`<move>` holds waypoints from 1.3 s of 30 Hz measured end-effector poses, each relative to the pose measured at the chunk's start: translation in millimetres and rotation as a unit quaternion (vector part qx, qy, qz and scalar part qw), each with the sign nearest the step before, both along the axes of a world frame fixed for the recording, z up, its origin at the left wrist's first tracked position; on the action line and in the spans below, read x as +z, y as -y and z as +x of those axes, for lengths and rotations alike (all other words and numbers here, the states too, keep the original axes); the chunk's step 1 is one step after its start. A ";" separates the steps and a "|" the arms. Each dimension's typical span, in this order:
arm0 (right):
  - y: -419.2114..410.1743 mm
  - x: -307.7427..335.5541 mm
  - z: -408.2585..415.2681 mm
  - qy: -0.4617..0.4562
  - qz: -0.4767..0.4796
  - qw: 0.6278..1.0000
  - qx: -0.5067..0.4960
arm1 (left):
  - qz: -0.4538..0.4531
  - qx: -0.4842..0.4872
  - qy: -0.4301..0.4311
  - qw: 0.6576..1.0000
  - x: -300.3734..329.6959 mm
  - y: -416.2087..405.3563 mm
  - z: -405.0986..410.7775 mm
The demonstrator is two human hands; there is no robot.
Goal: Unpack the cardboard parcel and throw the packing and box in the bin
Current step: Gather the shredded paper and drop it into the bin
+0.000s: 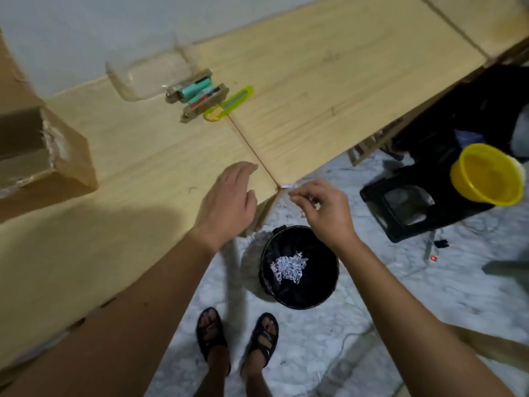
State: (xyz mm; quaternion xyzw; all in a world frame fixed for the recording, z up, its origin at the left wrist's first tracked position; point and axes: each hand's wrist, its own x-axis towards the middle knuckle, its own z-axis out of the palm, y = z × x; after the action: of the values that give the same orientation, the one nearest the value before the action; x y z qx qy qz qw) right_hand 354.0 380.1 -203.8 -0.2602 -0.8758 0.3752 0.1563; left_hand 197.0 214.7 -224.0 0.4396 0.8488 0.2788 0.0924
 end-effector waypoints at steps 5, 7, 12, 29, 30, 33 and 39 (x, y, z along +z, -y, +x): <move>-17.9 -24.2 78.1 0.015 -0.051 0.996 -0.075 | -0.014 -0.101 -0.007 0.995 -9.2 -61.6 31.8; -19.1 -36.7 104.2 0.024 -0.071 0.993 -0.095 | -0.011 -0.093 -0.015 0.995 -14.0 -71.2 38.9; -13.7 -63.5 145.8 0.034 -0.117 0.982 -0.142 | 0.008 -0.089 -0.017 0.996 -22.0 -70.6 44.9; -5.5 -81.2 164.3 0.022 -0.169 0.965 -0.198 | 0.050 -0.094 -0.048 0.993 -23.8 -69.1 49.1; -5.8 -80.7 164.1 0.021 -0.172 0.964 -0.200 | 0.054 -0.095 -0.049 0.993 -23.8 -69.4 49.0; -5.6 -78.7 162.0 0.016 -0.179 0.963 -0.201 | 0.056 -0.098 -0.046 0.993 -23.9 -68.9 49.2; -7.3 -74.1 157.0 0.017 -0.162 0.970 -0.183 | 0.066 -0.104 -0.034 0.992 -22.4 -66.8 48.9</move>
State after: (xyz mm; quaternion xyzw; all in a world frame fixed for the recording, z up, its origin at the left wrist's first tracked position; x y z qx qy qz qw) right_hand 511.0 387.3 -278.0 -0.4444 -0.7434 0.4725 0.1634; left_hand 245.9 281.5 -246.4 0.5395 0.7810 0.3083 0.0627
